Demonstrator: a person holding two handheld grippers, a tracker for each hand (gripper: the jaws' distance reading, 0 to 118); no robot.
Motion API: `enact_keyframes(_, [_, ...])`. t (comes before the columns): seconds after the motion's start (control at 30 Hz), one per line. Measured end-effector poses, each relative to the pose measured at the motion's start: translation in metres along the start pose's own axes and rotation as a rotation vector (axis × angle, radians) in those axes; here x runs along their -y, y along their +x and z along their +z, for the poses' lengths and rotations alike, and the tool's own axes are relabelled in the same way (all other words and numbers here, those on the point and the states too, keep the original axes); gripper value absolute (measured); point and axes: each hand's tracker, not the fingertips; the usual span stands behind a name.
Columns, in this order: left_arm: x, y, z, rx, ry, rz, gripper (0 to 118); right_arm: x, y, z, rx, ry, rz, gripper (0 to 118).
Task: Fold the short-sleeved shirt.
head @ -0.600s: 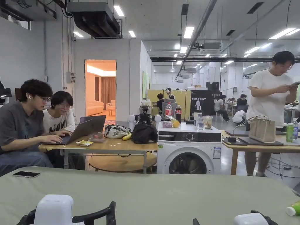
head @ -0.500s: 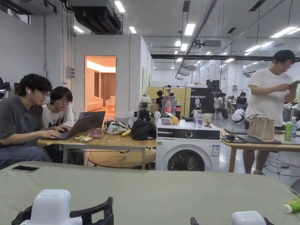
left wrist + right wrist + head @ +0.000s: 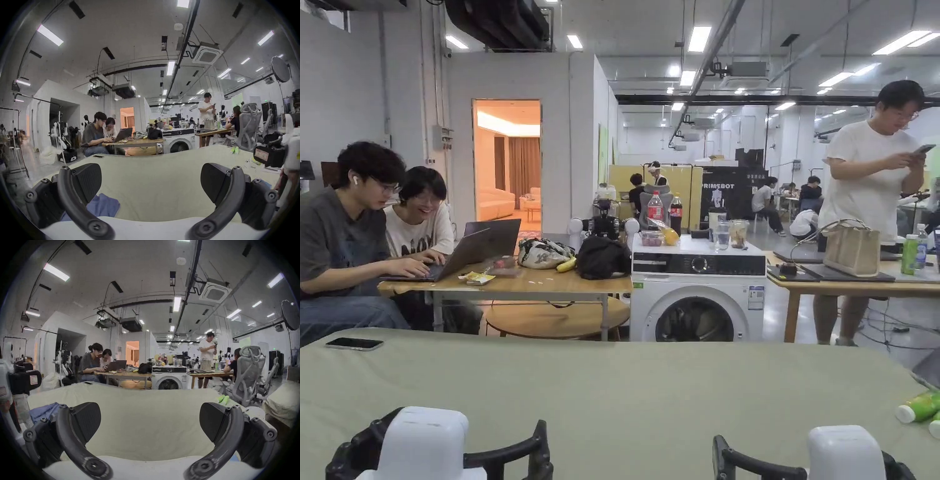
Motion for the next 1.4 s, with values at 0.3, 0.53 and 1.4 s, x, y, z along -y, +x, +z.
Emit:
enact_keyframes(0.3, [0.014, 0.010, -0.013, -0.044, -0.058, 0.011, 118, 0.005, -0.011, -0.006, 0.047, -0.019, 0.058, 118])
enact_keyframes(0.53, [0.010, 0.006, -0.004, -0.030, -0.032, 0.055, 118, 0.007, -0.009, -0.002, 0.048, -0.024, 0.053, 118])
enact_keyframes(1.4, [0.014, 0.003, 0.003, 0.082, -0.023, 0.145, 118, 0.008, -0.004, 0.005, -0.010, -0.028, 0.012, 118])
